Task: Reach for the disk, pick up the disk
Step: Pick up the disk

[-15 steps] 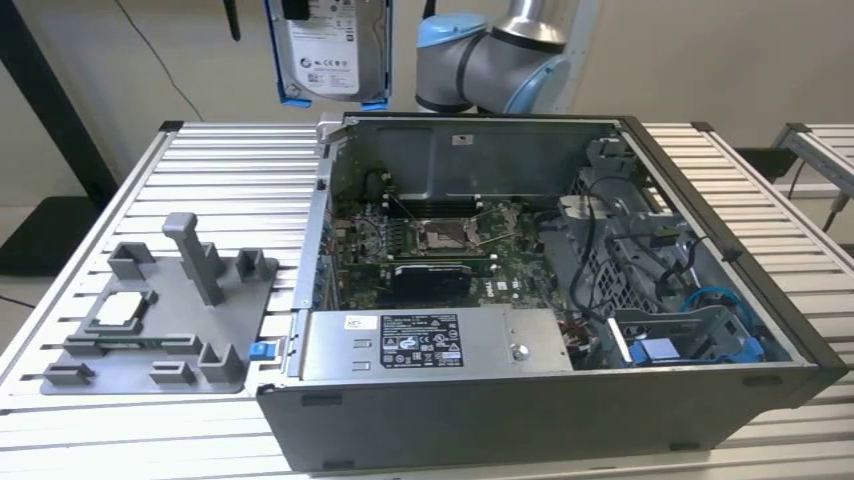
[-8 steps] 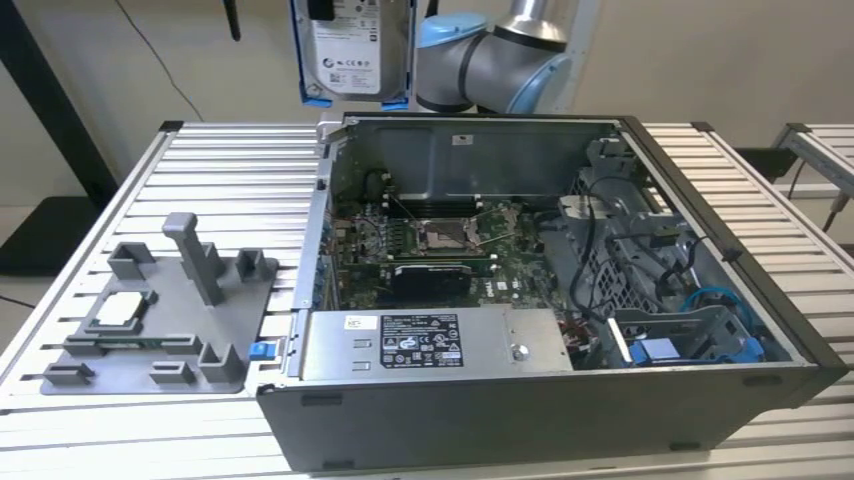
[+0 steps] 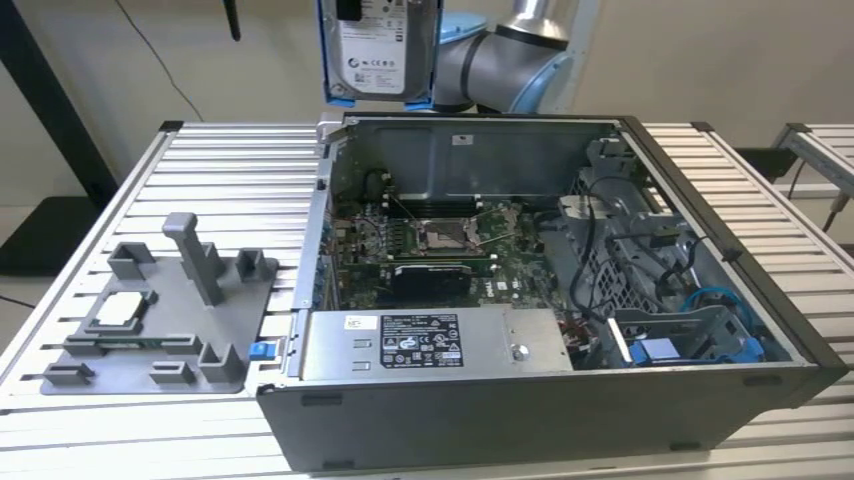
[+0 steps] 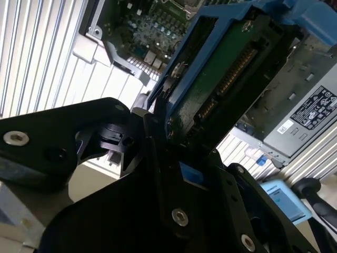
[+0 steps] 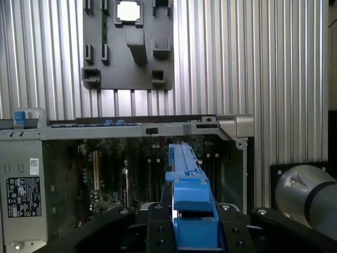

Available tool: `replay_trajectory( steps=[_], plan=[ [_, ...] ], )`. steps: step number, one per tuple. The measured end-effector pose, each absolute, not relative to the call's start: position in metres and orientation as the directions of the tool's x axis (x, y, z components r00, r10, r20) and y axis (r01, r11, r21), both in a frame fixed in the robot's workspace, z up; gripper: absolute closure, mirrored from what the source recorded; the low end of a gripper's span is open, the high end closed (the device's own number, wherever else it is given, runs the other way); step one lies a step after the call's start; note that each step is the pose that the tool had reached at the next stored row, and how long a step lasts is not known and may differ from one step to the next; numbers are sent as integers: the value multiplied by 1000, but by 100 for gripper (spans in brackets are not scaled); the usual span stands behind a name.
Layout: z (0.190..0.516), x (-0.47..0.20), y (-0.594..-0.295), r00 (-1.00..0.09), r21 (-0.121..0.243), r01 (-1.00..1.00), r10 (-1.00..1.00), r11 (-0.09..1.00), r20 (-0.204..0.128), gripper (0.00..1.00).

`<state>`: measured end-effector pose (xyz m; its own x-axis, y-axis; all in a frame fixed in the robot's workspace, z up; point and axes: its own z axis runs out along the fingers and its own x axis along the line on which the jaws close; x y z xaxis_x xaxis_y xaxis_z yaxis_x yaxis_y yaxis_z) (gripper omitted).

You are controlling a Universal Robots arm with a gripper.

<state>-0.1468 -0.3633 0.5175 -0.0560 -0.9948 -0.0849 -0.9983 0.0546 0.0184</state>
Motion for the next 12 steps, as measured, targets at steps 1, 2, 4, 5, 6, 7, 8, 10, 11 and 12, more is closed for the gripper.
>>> replay_trajectory(
  steps=[1, 2, 4, 5, 6, 7, 8, 10, 11, 12],
  plan=[
    [517, -144, -363, -56, 18, -998, -995, 55, -85, 100],
    [517, -141, -363, -56, 18, -998, -995, 55, -85, 100],
    [517, -135, -363, -56, 18, -998, -995, 55, -85, 100],
    [517, -132, -363, -56, 18, -998, -995, 55, -85, 100],
    [517, -129, -363, -56, 18, -998, -995, 55, -85, 100],
    [517, -126, -363, -56, 18, -998, -995, 55, -85, 100],
    [517, -123, -363, -56, 18, -998, -995, 55, -85, 100],
    [517, -117, -363, -56, 18, -998, -995, 55, -85, 100],
    [517, -114, -363, -56, 18, -998, -995, 55, -85, 100],
    [517, -111, -363, -56, 18, -998, -995, 55, -85, 100]
  ],
)
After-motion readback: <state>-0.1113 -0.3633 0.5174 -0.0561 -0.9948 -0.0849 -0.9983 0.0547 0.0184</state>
